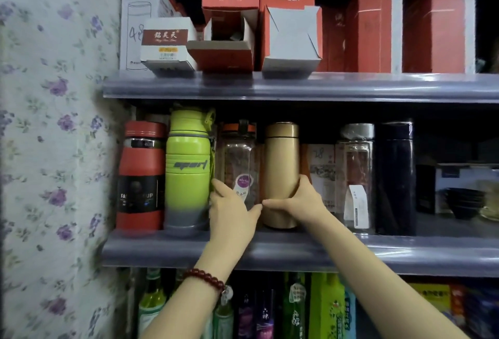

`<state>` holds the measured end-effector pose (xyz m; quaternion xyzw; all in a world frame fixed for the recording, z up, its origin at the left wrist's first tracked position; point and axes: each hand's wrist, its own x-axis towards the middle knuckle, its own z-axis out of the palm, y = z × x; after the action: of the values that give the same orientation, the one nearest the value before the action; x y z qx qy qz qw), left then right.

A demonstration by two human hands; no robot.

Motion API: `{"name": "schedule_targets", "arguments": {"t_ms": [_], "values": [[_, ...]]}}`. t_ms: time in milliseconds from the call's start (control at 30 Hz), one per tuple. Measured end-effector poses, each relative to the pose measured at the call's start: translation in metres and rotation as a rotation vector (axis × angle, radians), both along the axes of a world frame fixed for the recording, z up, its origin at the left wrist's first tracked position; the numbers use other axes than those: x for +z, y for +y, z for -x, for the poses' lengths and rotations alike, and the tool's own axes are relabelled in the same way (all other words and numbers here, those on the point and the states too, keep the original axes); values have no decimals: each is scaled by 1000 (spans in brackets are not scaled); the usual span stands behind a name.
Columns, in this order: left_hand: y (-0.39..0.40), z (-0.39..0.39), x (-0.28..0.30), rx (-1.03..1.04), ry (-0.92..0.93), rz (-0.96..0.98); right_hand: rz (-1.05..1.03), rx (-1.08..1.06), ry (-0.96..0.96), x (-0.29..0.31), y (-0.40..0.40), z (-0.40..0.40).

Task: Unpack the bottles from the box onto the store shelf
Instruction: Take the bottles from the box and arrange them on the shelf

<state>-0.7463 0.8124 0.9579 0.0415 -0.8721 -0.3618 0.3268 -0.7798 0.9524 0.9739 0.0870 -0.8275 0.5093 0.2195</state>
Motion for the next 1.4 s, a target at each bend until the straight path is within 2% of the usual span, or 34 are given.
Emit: {"name": "schedule_targets", "arguments": {"t_ms": [133,233,367,533,667,767,933,1133,1400], "values": [[1,20,14,27,-42,-168,-29,50,12,0,6,1],[4,26,15,47,-7,-218,-18,82,10,-2,9,3],[10,26,12,94,44,-158,39,140,-9,-5,12,7],[13,19,11,81,69,-63,31,56,36,-4,13,6],[9,16,12,-2,37,-51,16,-31,58,-7,16,9],[-1,19,12,-145,26,-122,25,-37,67,-9,21,8],[-11,28,12,-318,-38,-298,6,93,-1,-9,34,9],[5,32,18,-205,-23,-258,28,102,6,-7,34,2],[-28,26,27,-447,-173,-309,-50,38,46,-9,41,-9]]}}
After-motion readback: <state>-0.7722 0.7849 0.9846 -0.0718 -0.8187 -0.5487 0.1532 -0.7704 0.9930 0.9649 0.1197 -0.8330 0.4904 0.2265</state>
